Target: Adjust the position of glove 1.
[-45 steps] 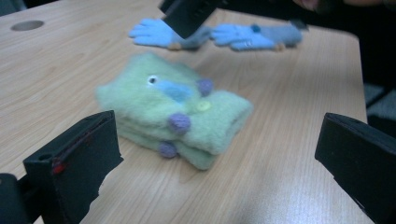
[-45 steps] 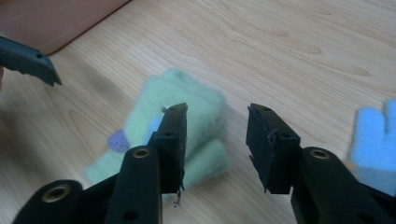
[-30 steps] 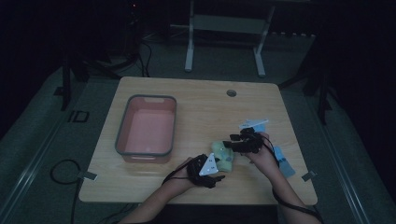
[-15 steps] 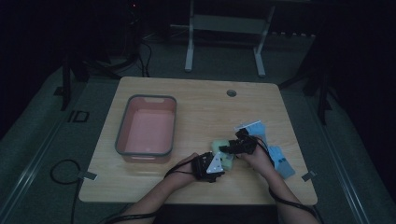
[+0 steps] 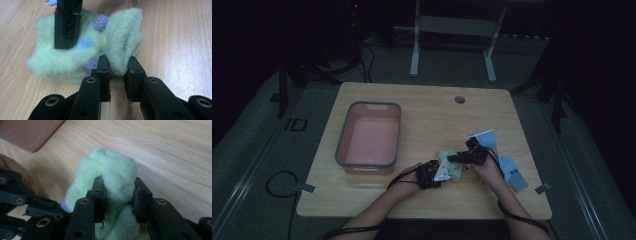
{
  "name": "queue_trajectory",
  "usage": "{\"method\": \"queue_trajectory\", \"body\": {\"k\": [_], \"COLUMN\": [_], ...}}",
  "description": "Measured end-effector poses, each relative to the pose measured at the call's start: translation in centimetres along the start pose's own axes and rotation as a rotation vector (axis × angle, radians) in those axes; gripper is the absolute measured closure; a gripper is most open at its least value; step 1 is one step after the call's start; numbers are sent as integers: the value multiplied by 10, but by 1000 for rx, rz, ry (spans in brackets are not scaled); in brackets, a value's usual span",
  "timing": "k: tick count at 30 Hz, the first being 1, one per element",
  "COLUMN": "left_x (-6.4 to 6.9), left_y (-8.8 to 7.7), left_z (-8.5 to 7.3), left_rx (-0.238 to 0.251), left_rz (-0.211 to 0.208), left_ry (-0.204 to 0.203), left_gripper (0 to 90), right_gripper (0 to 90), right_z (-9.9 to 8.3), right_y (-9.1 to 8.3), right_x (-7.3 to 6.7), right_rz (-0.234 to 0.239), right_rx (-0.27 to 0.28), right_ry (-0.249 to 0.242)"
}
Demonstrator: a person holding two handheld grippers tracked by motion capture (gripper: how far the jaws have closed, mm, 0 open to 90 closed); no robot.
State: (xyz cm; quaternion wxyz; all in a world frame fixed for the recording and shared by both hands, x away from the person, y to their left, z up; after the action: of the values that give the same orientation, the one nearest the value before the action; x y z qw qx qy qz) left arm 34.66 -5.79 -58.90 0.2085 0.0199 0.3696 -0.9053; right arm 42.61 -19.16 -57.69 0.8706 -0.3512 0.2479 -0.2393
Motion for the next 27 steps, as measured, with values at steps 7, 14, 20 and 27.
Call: {"method": "queue_trajectory", "body": {"k": [7,14,20,27], "left_x": [-4,-12,-20,-32], "left_y": [-9,-26,-42,-62], "left_z": [9,22,31,36], "left_rx": [-2,0,4,2], "left_rz": [14,26,21,30], "left_ry": [1,-3,-14,-14], "left_gripper": [790,791,791,791], "right_gripper": [736,735,735,735], "right_z": [7,24,39,59], "right_y": [-8,-22,-32,-38], "right_x": [-6,-13,-22,-31], "right_rz": [-14,-25,-21,-22], "right_rx": [28,61,75,93], "right_ry": [-5,-4,-15,-33]}}
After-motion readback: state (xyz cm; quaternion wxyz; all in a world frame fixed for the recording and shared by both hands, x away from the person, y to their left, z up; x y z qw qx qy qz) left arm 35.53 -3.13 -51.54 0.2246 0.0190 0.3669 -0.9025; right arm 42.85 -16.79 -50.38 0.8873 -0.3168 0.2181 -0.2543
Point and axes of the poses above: each handheld gripper's, and its own axes: y roughly forward along the jaws, z roughly out of its top, x roughly to its right, the point moved 5 cm from there along y, roughly forward along the jaws, and after that the axes turned 8 degrees about -y, right-handed, at the moved point
